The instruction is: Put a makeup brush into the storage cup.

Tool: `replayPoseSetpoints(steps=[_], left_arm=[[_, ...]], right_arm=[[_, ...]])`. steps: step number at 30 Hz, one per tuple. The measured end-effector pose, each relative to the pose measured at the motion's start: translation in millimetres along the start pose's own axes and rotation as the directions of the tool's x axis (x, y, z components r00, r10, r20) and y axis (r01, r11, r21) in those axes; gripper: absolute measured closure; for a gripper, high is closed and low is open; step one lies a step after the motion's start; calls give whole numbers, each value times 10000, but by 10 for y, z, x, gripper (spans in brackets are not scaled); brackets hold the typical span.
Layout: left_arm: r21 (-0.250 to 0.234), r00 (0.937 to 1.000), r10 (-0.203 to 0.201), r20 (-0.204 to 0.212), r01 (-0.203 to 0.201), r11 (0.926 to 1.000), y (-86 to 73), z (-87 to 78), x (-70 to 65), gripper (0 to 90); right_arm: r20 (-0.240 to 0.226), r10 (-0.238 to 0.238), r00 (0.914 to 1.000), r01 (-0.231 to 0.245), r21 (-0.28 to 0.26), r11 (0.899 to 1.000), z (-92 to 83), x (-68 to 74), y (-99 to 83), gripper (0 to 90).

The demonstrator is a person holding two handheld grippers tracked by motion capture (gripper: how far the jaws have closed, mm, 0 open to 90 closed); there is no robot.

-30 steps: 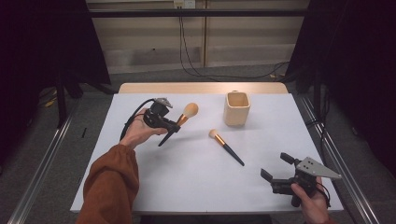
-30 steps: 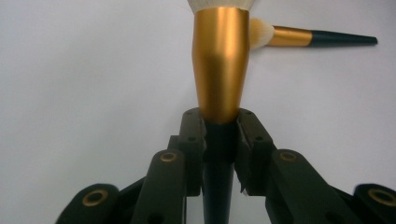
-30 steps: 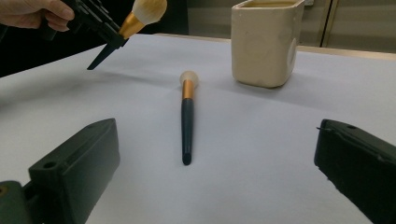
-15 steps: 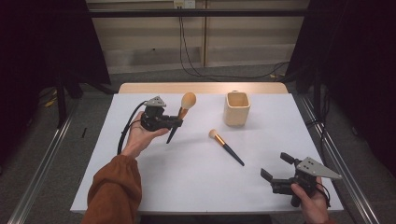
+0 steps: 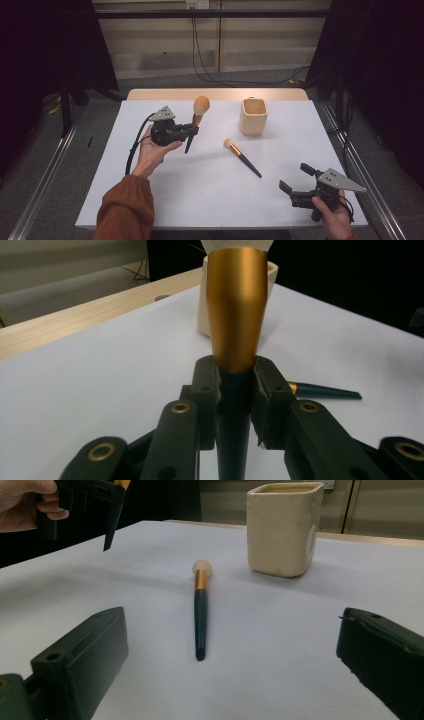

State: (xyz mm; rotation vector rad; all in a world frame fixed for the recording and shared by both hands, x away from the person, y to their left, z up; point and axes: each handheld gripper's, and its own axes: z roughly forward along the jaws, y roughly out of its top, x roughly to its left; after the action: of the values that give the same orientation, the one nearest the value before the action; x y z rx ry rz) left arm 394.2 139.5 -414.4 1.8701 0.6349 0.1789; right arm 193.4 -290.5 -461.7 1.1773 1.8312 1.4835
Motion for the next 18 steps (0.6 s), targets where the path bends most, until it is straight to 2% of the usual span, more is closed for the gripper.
replayPoseSetpoints(steps=[11,13,14,16,18], left_arm=[[-792,9999,-86,133,96,9968,-103,-49,-149,745],[-833,10000,-42,1,42,9965,-121,-65,-176,745],[-914,9998,-150,105,159,9957,-136,-69,-190,745],[-897,9999,-130,67,136,9959,-150,-79,-226,745],[-892,9993,-162,331,191,9958,-161,-92,-261,745]], right_arm=[[-37,18,10000,-19,-159,9999,7,4,2,0],[-43,36,10000,-37,-177,9998,7,3,4,0],[-41,43,10000,-43,-192,9998,5,4,5,0],[-60,59,10000,-61,-232,9997,6,4,7,0],[-70,55,10000,-57,-276,9996,7,2,10,0]])
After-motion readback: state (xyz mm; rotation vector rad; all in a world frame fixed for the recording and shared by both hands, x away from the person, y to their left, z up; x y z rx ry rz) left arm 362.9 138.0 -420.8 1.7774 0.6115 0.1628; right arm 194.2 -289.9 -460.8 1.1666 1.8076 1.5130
